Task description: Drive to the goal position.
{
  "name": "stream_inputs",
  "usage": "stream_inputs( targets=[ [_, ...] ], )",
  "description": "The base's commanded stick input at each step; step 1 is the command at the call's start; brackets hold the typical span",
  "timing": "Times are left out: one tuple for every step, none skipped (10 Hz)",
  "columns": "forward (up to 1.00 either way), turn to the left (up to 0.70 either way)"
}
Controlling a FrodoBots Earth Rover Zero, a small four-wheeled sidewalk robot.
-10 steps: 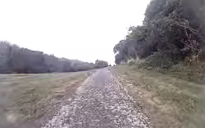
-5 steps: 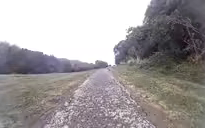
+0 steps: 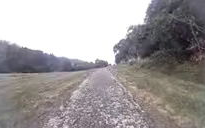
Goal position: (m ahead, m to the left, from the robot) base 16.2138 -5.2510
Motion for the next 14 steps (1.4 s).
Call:
stream_inputs(
  targets=[
    [0.45, 0.0],
    [0.45, 0.0],
    [0.45, 0.0],
    [0.45, 0.0],
    [0.45, 0.0],
    [0.45, 0.0],
    [0.45, 0.0],
    [0.45, 0.0],
    [0.45, 0.0],
    [0.45, 0.0],
    [0.45, 0.0],
    [0.45, 0.0],
    [0.45, 0.0],
    [0.45, 0.0]
  ],
)
